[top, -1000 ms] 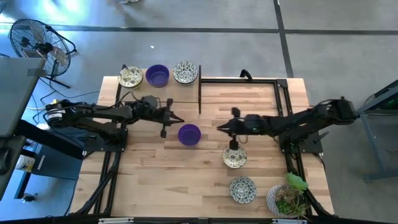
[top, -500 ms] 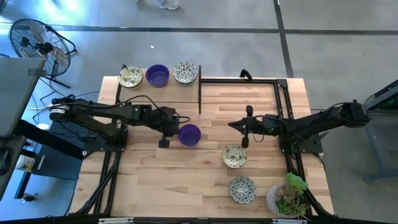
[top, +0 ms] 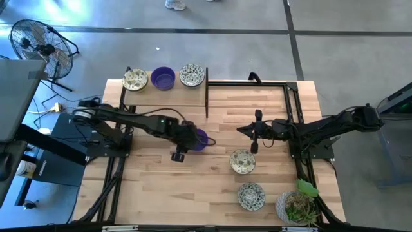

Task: Pick & Place Mini bowls
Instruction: Stack the blue bowl on the stacked blue bowl on the shelf

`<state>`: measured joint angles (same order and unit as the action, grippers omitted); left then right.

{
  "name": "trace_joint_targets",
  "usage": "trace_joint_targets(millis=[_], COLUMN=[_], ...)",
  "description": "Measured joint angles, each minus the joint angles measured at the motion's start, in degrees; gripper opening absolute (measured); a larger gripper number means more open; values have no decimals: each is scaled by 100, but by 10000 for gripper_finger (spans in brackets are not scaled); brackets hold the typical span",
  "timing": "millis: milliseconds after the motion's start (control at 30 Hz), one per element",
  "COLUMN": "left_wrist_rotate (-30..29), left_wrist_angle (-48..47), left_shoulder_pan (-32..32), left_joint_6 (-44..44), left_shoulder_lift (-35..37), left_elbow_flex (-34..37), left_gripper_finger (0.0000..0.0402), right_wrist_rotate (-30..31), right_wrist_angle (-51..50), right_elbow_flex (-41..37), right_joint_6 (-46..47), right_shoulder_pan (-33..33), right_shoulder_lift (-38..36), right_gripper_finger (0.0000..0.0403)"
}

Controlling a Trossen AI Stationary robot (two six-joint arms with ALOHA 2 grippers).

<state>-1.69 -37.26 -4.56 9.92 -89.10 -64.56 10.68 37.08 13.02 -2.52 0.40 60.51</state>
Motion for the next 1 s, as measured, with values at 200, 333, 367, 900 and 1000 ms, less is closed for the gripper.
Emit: trace_joint_targets(millis=[200,333,367,900,1000], left_wrist_rotate=[46,124,142,-89,-137], left_wrist_angle=[-605,-681,-646,-275,-175], left_shoulder_pan=[-28,-42,-42,-46,-44], left_joint_6=[-202,-547,-622,-1495,-1597], left_shoulder_lift=[-651,-918,-965,-1064,-1264], left_elbow_flex=[-580,-806,-828,-839,-842], left_gripper_finger=[136,136,136,136,136], right_wrist_rotate=[-23,-18,-18,-16,-16], right_wrist_angle=[-43,-54,-58,-87,-87], right_elbow_flex=[0,0,0,0,0], right_joint_6=[-33,-41,-42,-46,-46], right_shoulder_pan=[1,0,0,0,0], right_shoulder_lift=[2,2,2,7,7], right_gripper_finger=[1,2,2,1,1])
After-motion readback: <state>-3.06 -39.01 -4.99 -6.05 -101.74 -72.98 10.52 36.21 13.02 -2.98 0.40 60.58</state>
